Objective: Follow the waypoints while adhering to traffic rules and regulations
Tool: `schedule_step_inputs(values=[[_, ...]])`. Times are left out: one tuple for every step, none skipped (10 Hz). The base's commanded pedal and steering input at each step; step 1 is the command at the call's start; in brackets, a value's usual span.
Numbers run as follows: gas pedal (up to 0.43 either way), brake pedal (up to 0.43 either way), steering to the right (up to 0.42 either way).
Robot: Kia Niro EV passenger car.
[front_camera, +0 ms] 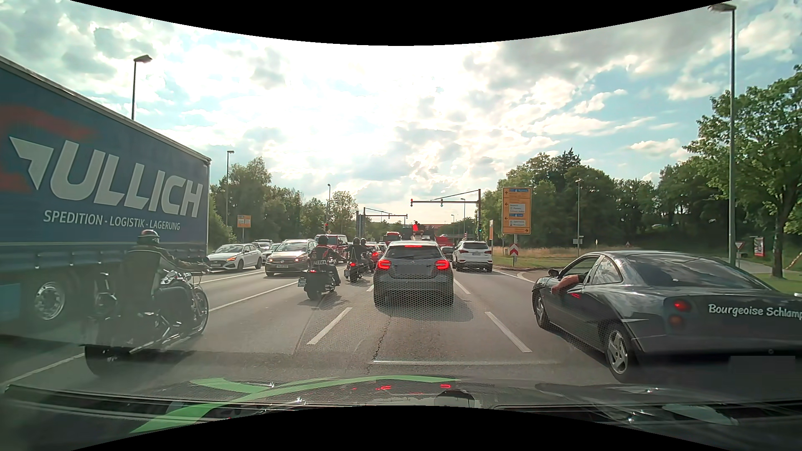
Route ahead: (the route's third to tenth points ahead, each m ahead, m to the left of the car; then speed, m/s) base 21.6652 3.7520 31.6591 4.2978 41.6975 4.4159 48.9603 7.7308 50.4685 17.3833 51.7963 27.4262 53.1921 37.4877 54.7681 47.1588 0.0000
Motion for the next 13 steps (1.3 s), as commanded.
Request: schedule_step_inputs(values=[[0.0, 0.543, -0.008], [0.0, 0.537, -0.008], [0.0, 0.537, -0.008], [0.0, 0.537, -0.008], [0.0, 0.537, -0.008], [0.0, 0.537, -0.008], [0.0, 0.537, -0.008], [0.0, 0.537, -0.008], [0.0, 0.537, -0.008], [0.0, 0.537, -0.008], [0.0, 0.537, -0.008], [0.0, 0.537, -0.008], [0.0, 0.537, -0.008]])
